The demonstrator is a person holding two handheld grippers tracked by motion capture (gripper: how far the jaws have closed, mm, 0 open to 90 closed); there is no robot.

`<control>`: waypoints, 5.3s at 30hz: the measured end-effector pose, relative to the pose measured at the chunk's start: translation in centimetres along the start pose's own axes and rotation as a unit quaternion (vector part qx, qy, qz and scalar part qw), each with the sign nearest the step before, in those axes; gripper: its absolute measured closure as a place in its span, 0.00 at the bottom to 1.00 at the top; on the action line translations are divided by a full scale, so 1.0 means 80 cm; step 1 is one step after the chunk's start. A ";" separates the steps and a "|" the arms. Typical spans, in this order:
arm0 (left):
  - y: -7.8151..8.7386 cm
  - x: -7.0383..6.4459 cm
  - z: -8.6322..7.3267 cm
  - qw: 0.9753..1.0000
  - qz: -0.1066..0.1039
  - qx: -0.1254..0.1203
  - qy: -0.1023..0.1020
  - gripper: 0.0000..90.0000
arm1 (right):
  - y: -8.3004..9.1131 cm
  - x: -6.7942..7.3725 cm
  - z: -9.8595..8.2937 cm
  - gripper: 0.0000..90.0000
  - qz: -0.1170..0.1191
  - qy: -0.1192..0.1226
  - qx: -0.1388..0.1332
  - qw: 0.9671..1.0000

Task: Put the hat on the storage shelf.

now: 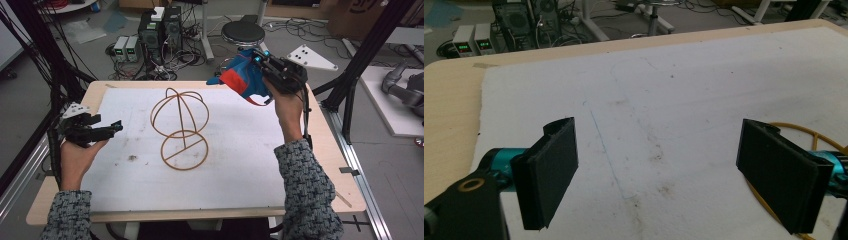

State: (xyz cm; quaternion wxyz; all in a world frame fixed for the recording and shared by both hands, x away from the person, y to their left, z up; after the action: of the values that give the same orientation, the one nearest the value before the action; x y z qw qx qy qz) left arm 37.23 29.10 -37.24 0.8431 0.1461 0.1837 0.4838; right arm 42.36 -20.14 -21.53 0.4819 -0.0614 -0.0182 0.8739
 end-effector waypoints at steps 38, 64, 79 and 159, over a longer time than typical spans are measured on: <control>0.012 0.009 -0.002 1.000 0.004 -0.009 0.012 0.20 | -0.077 0.092 0.015 0.99 0.157 -0.008 0.003 0.988; 0.018 0.011 0.000 1.000 0.005 -0.015 0.013 0.20 | -0.067 0.159 -0.001 0.98 0.261 0.040 0.059 0.963; 0.018 0.012 0.000 1.000 0.005 -0.016 0.014 0.20 | -0.063 0.175 -0.024 0.97 0.288 0.040 0.088 0.953; 0.003 -0.001 0.006 1.000 -0.004 -0.012 0.000 0.20 | 0.012 -0.007 -0.088 0.32 0.052 -0.021 0.129 0.990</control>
State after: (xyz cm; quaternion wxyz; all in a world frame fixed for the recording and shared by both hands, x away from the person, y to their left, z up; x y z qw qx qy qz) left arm 37.25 29.09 -36.69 0.8469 0.1347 0.1784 0.4824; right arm 42.71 -21.29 -28.57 0.4396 0.0186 0.0878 0.8937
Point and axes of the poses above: each handheld gripper's, and its own axes: y roughly backward along the jaws, z roughly out of its top, x roughly to its left, the point moved 3 cm from there along -y, roughly forward along the jaws, and after that the axes turned 9 degrees about -z, right-handed, at the moved point
